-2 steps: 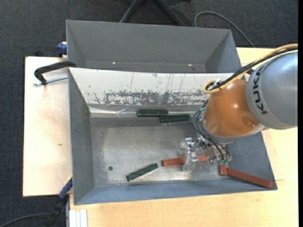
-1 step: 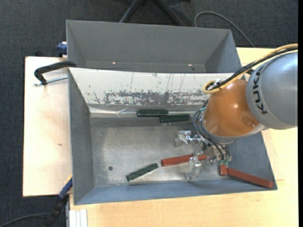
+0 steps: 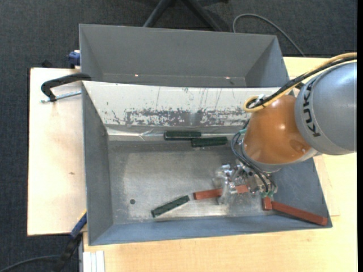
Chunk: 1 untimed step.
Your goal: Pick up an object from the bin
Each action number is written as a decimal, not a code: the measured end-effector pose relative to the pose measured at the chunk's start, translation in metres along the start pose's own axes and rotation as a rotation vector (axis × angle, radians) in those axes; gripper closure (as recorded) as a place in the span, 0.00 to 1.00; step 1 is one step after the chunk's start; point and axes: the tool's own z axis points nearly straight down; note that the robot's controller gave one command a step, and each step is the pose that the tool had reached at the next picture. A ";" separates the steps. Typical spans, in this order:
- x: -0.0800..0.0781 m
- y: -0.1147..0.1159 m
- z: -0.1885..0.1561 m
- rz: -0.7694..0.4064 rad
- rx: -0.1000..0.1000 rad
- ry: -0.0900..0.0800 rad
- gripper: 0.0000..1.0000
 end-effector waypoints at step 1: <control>0.000 0.000 0.000 0.000 0.000 0.000 1.00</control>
Offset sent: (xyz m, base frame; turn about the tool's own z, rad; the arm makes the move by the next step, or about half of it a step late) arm 0.0000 0.0000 0.0000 0.0000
